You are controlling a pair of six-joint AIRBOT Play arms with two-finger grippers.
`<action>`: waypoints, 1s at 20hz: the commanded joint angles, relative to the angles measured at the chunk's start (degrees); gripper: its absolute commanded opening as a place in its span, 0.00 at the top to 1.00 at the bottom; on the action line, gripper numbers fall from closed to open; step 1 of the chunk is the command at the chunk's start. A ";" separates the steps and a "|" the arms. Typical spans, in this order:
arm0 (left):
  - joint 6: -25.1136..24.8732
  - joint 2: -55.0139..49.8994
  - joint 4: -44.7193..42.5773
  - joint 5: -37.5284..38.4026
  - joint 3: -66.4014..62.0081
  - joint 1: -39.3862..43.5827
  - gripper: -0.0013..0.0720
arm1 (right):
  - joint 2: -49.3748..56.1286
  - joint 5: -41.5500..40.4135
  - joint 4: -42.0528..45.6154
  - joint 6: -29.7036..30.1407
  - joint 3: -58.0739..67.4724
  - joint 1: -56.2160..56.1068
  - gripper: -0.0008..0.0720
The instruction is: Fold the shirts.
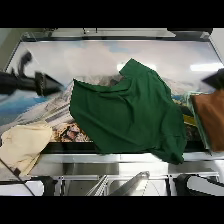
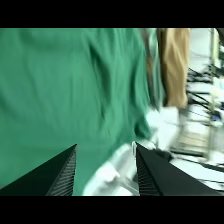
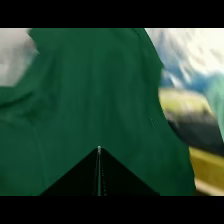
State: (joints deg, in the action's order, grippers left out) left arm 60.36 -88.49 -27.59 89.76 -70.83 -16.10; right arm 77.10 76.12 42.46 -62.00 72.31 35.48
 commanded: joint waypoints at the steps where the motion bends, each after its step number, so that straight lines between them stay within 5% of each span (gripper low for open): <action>1: -2.89 4.26 0.09 -5.01 19.32 1.55 0.45 | -7.10 4.70 7.85 -2.82 -14.71 6.51 0.58; 2: -3.89 4.66 0.07 -6.73 22.86 2.14 0.45 | -7.87 4.79 10.71 -2.78 -18.80 7.45 0.33; 11: -7.41 4.63 0.17 -8.52 28.13 5.29 0.45 | -0.07 -1.40 15.19 3.67 -29.59 7.56 0.33; 12: -7.41 4.63 0.20 -8.70 28.09 5.18 0.45 | 1.27 -2.23 15.21 3.74 -29.59 7.56 0.35; 14: -7.41 4.63 0.17 -8.98 28.09 4.26 0.45 | 3.26 -3.72 15.47 3.76 -29.59 7.56 0.61; 20: -7.43 4.63 0.59 -9.03 28.09 1.03 0.45 | 6.19 -3.67 15.78 3.76 -29.62 6.97 0.61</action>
State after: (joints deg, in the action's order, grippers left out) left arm 53.01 -83.90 -27.22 80.86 -42.78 -13.87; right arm 81.97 73.71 56.97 -58.46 42.87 42.81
